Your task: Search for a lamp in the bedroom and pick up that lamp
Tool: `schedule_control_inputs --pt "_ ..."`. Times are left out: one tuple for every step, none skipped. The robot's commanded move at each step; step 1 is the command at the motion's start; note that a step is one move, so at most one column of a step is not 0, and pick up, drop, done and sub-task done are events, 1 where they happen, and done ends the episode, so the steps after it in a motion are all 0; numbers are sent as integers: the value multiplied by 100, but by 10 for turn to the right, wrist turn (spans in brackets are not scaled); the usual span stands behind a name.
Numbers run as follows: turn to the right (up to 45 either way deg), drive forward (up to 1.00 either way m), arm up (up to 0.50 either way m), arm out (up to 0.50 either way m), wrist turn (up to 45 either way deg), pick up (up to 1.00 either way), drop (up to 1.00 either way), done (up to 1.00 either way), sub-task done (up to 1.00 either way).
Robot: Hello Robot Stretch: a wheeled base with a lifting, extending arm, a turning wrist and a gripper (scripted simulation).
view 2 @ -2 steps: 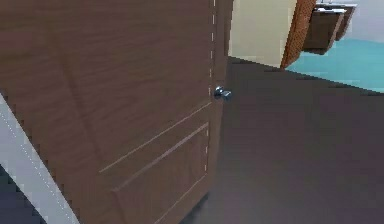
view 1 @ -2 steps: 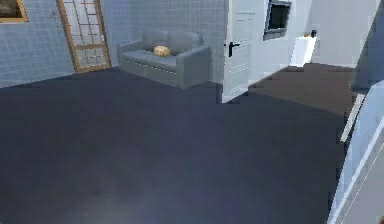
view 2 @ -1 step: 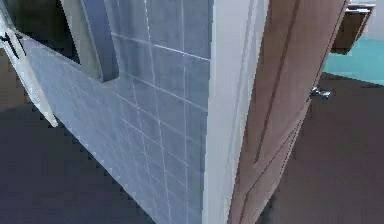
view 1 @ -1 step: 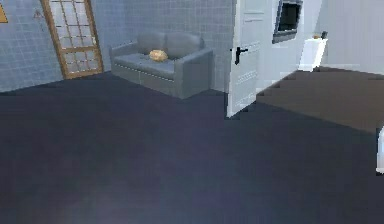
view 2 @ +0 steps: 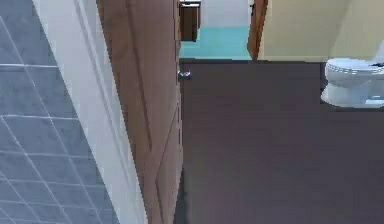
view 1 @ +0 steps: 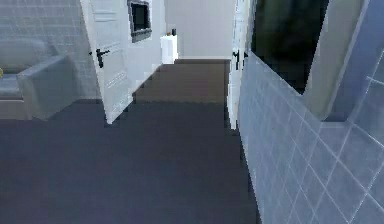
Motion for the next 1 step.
schedule_control_inputs --pt "0 100 0 0 0 0 0 0 0"
